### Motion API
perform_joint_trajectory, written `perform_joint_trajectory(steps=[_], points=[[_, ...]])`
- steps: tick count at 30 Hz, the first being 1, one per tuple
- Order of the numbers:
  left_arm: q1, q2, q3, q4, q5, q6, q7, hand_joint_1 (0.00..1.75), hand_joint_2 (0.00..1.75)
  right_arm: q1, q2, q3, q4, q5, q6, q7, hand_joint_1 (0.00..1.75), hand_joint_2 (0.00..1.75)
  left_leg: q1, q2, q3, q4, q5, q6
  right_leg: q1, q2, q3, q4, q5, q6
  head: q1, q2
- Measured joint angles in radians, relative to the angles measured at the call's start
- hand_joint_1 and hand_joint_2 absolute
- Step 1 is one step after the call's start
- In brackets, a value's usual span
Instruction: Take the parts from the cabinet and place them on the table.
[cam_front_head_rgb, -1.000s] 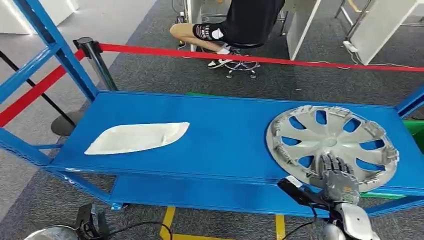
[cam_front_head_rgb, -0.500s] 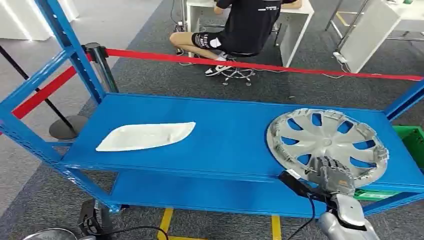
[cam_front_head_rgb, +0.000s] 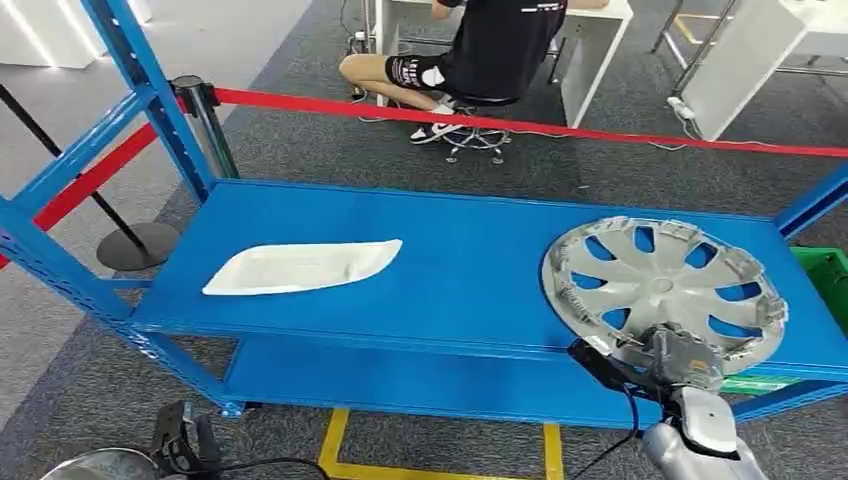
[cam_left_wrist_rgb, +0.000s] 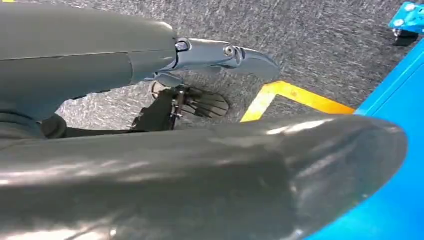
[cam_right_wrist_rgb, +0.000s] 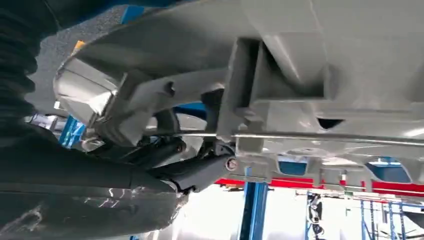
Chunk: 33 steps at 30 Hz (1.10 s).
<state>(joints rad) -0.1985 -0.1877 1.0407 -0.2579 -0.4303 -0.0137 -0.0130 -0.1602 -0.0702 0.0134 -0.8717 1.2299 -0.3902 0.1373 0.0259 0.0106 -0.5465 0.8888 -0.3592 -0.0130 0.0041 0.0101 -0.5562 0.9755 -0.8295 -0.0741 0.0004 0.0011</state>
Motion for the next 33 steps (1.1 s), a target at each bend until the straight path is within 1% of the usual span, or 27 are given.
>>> perform_joint_trajectory(steps=[1, 7, 9, 10, 11, 12, 13, 14, 15, 16, 17, 18, 19, 20, 21, 23, 24, 25, 26, 27, 28, 29, 30, 31, 32, 33], points=[[0.0, 0.0, -0.001, 0.0, 0.004, 0.0, -0.001, 0.0, 0.0, 0.004, 0.0, 0.0, -0.006, 0.002, 0.0, -0.001, 1.75, 1.75, 0.0, 0.0, 0.001, 0.0, -0.001, 0.0, 0.0, 0.0, 0.003, 0.0, -0.002, 0.003, 0.0, 0.0], [0.002, 0.005, -0.002, 0.0, 0.024, -0.004, -0.01, 0.0, 0.0, 0.036, 0.0, 0.004, -0.076, 0.017, 0.019, -0.003, 1.75, 1.75, -0.003, 0.0, 0.004, 0.0, 0.0, 0.001, 0.0, 0.004, 0.004, 0.0, 0.0, 0.003, 0.0, 0.0], [0.007, 0.006, -0.002, 0.0, 0.032, -0.005, -0.013, 0.0, 0.0, 0.051, 0.001, 0.007, -0.097, 0.019, 0.023, -0.003, 1.75, 1.75, -0.005, 0.0, 0.003, 0.0, 0.005, 0.0, 0.0, 0.009, 0.01, 0.001, 0.012, 0.007, 0.0, 0.0], [0.01, 0.006, -0.002, 0.0, 0.034, -0.005, -0.014, 0.0, 0.0, 0.058, 0.002, 0.008, -0.11, 0.02, 0.024, -0.003, 1.75, 1.75, -0.006, -0.001, 0.002, 0.0, 0.004, 0.0, 0.0, 0.012, 0.009, 0.0, 0.031, 0.006, 0.0, 0.0], [0.013, 0.006, -0.002, 0.0, 0.034, -0.005, -0.014, 0.0, 0.0, 0.065, 0.002, 0.009, -0.12, 0.02, 0.024, -0.003, 1.75, 1.75, -0.007, -0.001, 0.002, 0.0, 0.003, 0.001, -0.002, 0.017, 0.006, -0.001, 0.06, 0.005, 0.001, 0.0], [0.016, 0.007, -0.002, 0.0, 0.034, -0.005, -0.014, 0.0, 0.0, 0.072, 0.002, 0.01, -0.128, 0.021, 0.025, -0.003, 1.75, 1.75, -0.01, -0.001, 0.002, 0.0, 0.002, 0.001, -0.004, 0.02, 0.004, -0.005, 0.096, 0.005, 0.0, 0.0], [0.019, 0.008, -0.002, 0.0, 0.034, -0.005, -0.015, 0.0, 0.0, 0.076, 0.002, 0.011, -0.136, 0.02, 0.025, -0.003, 1.75, 1.75, -0.012, -0.001, 0.002, 0.001, 0.0, 0.003, -0.007, 0.02, 0.002, -0.009, 0.134, 0.01, 0.0, 0.0], [0.02, 0.01, -0.001, 0.0, 0.034, -0.005, -0.015, 0.0, 0.0, 0.08, 0.002, 0.013, -0.141, 0.021, 0.025, -0.003, 1.75, 1.75, -0.013, -0.001, 0.002, 0.001, -0.003, 0.001, -0.011, 0.019, 0.0, -0.016, 0.174, 0.025, 0.0, 0.0], [0.021, 0.011, -0.002, 0.0, 0.034, -0.005, -0.015, 0.0, 0.0, 0.083, 0.004, 0.014, -0.146, 0.02, 0.026, -0.003, 1.75, 1.75, -0.016, 0.0, 0.003, 0.001, -0.008, 0.008, -0.015, 0.018, 0.0, -0.024, 0.209, 0.052, 0.0, 0.0], [0.022, 0.012, -0.002, 0.0, 0.034, -0.005, -0.015, 0.0, 0.0, 0.085, 0.005, 0.016, -0.15, 0.021, 0.025, -0.003, 1.75, 1.75, -0.017, 0.0, 0.003, 0.001, -0.008, 0.006, -0.019, 0.017, -0.001, -0.03, 0.238, 0.08, 0.0, 0.0], [0.022, 0.013, -0.002, 0.0, 0.034, -0.005, -0.015, 0.0, 0.0, 0.087, 0.005, 0.018, -0.154, 0.021, 0.025, -0.003, 1.75, 1.75, -0.017, 0.0, 0.003, 0.001, -0.009, 0.005, -0.023, 0.015, -0.001, -0.035, 0.261, 0.098, 0.0, 0.0], [0.022, 0.013, -0.002, 0.0, 0.034, -0.005, -0.015, 0.0, 0.0, 0.089, 0.007, 0.019, -0.158, 0.021, 0.026, -0.003, 1.75, 1.75, -0.017, 0.001, 0.003, 0.001, -0.009, 0.005, -0.023, 0.015, -0.002, -0.037, 0.274, 0.101, 0.0, 0.0], [0.022, 0.013, -0.002, 0.0, 0.035, -0.005, -0.015, 0.0, 0.0, 0.091, 0.007, 0.021, -0.164, 0.021, 0.027, -0.003, 1.75, 1.75, -0.017, 0.001, 0.003, 0.001, -0.009, 0.004, -0.023, 0.015, -0.003, -0.037, 0.278, 0.096, 0.0, 0.0], [0.023, 0.013, -0.001, 0.0, 0.035, -0.005, -0.015, 0.0, 0.0, 0.094, 0.008, 0.023, -0.173, 0.021, 0.028, -0.003, 1.75, 1.75, -0.017, 0.001, 0.002, 0.001, -0.009, 0.003, -0.023, 0.015, -0.004, -0.037, 0.282, 0.097, 0.0, 0.0], [0.024, 0.013, -0.002, 0.0, 0.035, -0.005, -0.015, 0.0, 0.0, 0.096, 0.008, 0.025, -0.179, 0.021, 0.028, -0.003, 1.75, 1.75, -0.017, 0.001, 0.002, 0.001, -0.008, 0.003, -0.023, 0.015, -0.005, -0.037, 0.289, 0.101, 0.0, 0.0], [0.027, 0.014, -0.002, 0.0, 0.045, -0.005, -0.016, 0.0, 0.0, 0.102, 0.009, 0.029, -0.196, 0.022, 0.026, -0.006, 1.75, 1.75, -0.018, 0.001, 0.001, 0.002, -0.008, 0.0, -0.024, 0.014, -0.008, -0.038, 0.316, 0.098, 0.0, 0.0], [0.028, 0.014, -0.002, 0.0, 0.048, -0.005, -0.018, 0.0, 0.0, 0.108, 0.009, 0.031, -0.212, 0.023, 0.024, -0.008, 1.75, 1.75, -0.019, 0.001, 0.0, 0.004, -0.009, -0.001, -0.026, 0.014, -0.009, -0.04, 0.337, 0.101, 0.0, 0.0], [0.03, 0.014, -0.001, 0.0, 0.053, -0.005, -0.018, 0.0, 0.0, 0.116, 0.01, 0.033, -0.226, 0.024, 0.024, -0.01, 1.75, 1.75, -0.02, 0.0, -0.002, 0.006, -0.01, -0.002, -0.027, 0.013, -0.011, -0.042, 0.365, 0.106, 0.0, 0.0], [0.031, 0.015, -0.001, 0.0, 0.053, -0.005, -0.019, 0.0, 0.0, 0.126, 0.012, 0.038, -0.244, 0.024, 0.023, -0.012, 1.75, 1.75, -0.022, 0.0, -0.006, 0.012, -0.012, -0.002, -0.03, 0.013, -0.014, -0.044, 0.405, 0.113, 0.0, 0.0], [0.034, 0.016, -0.001, 0.0, 0.056, -0.005, -0.021, 0.0, 0.0, 0.137, 0.013, 0.042, -0.266, 0.026, 0.022, -0.014, 1.75, 1.75, -0.024, -0.001, -0.013, 0.022, -0.017, -0.002, -0.033, 0.012, -0.019, -0.048, 0.463, 0.126, 0.0, 0.0], [0.039, 0.018, -0.001, 0.0, 0.06, -0.006, -0.024, 0.0, 0.0, 0.148, 0.015, 0.048, -0.291, 0.026, 0.021, -0.016, 1.75, 1.75, -0.025, -0.001, -0.018, 0.033, -0.022, -0.004, -0.036, 0.012, -0.026, -0.045, 0.494, 0.142, -0.001, 0.0], [0.042, 0.02, -0.001, 0.0, 0.066, -0.006, -0.026, 0.0, 0.0, 0.157, 0.016, 0.056, -0.309, 0.026, 0.022, -0.018, 1.75, 1.75, -0.025, -0.001, -0.022, 0.033, -0.02, -0.003, -0.035, 0.011, -0.03, -0.041, 0.47, 0.133, -0.001, 0.0], [0.046, 0.02, -0.001, 0.0, 0.067, -0.006, -0.028, 0.0, 0.0, 0.166, 0.016, 0.062, -0.329, 0.025, 0.023, -0.018, 1.75, 1.75, -0.025, -0.001, -0.024, 0.033, -0.02, -0.004, -0.035, 0.01, -0.034, -0.04, 0.489, 0.129, 0.0, 0.0], [0.048, 0.021, 0.0, 0.0, 0.069, -0.006, -0.03, 0.0, 0.0, 0.174, 0.016, 0.069, -0.35, 0.024, 0.024, -0.018, 1.75, 1.75, -0.024, -0.001, -0.028, 0.033, -0.014, -0.003, -0.035, 0.01, -0.038, -0.039, 0.487, 0.135, -0.002, 0.0], [0.05, 0.021, 0.0, 0.0, 0.069, -0.007, -0.032, 0.0, 0.0, 0.182, 0.016, 0.075, -0.371, 0.023, 0.024, -0.018, 1.75, 1.75, -0.024, -0.001, -0.031, 0.033, -0.008, -0.007, -0.034, 0.01, -0.043, -0.037, 0.489, 0.132, 0.0, 0.0], [0.052, 0.021, 0.0, 0.0, 0.07, -0.007, -0.034, 0.0, 0.0, 0.188, 0.016, 0.08, -0.384, 0.021, 0.024, -0.019, 1.75, 1.75, -0.023, -0.001, -0.035, 0.033, -0.008, -0.006, -0.033, 0.01, -0.048, -0.035, 0.489, 0.131, -0.001, 0.0]])
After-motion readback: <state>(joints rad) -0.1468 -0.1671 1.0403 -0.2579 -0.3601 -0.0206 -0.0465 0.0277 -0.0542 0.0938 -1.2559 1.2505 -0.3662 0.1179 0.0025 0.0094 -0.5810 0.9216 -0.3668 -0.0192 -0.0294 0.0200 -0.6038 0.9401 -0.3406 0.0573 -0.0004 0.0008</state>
